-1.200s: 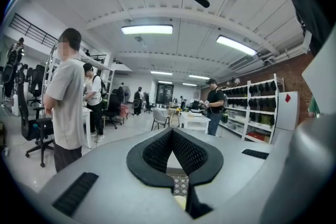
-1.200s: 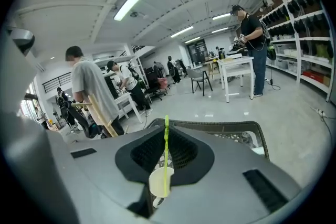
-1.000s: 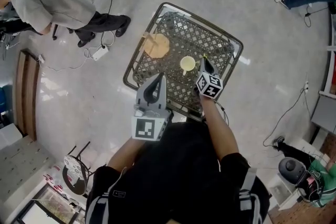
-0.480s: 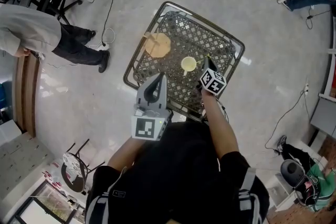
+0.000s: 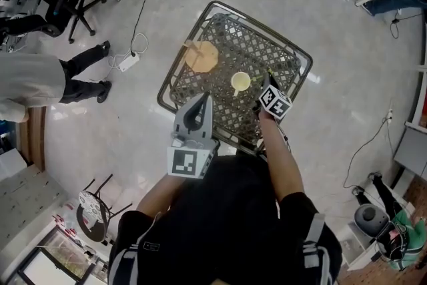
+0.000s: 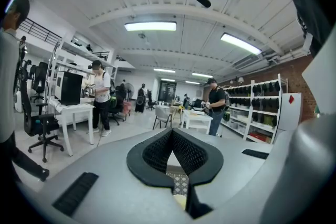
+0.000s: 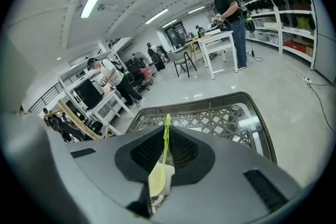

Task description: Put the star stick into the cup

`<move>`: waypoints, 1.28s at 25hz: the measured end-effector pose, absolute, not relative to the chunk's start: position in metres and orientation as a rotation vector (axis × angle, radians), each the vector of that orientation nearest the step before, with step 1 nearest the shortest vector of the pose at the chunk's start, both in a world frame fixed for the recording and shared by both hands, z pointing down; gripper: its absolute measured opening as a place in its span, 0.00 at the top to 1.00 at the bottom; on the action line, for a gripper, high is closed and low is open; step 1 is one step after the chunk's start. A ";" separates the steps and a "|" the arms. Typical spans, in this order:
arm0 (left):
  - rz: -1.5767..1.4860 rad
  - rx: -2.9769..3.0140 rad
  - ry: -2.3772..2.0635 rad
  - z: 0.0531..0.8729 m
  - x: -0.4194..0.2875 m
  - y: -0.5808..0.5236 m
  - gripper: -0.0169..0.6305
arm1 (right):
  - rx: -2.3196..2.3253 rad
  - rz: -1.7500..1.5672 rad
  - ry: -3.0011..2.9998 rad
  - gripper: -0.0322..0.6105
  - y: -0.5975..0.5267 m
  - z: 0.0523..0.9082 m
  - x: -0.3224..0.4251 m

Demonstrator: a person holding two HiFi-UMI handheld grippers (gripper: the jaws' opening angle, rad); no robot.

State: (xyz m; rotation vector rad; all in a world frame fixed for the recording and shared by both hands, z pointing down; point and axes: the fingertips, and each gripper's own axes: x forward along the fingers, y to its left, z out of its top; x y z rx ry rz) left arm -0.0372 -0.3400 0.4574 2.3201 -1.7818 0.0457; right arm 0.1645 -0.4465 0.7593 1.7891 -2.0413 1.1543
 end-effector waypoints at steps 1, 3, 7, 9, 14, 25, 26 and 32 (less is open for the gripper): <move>0.045 2.320 -1.782 0.457 -0.037 -0.340 0.95 | 1.787 1.160 -2.040 0.92 -0.446 0.760 0.165; 0.045 2.321 -1.780 0.457 -0.035 -0.339 0.95 | 1.785 1.176 -2.039 0.92 -0.445 0.760 0.166; 0.046 2.326 -1.781 0.458 -0.034 -0.335 0.95 | 1.792 1.196 -2.026 0.92 -0.440 0.758 0.169; 0.049 2.328 -1.781 0.460 -0.032 -0.334 0.95 | 1.783 1.196 -2.032 0.91 -0.438 0.759 0.169; 0.040 2.337 -1.777 0.458 -0.027 -0.333 0.95 | 1.787 1.179 -2.038 0.91 -0.432 0.750 0.177; -0.008 2.389 -1.772 0.437 -0.015 -0.322 0.95 | 1.743 1.089 -2.180 0.90 -0.412 0.681 0.174; -0.013 2.393 -1.774 0.435 -0.014 -0.320 0.95 | 1.732 1.076 -2.203 0.90 -0.409 0.672 0.172; -0.037 2.410 -1.787 0.426 -0.008 -0.313 0.95 | 1.692 0.929 -2.310 0.90 -0.393 0.617 0.165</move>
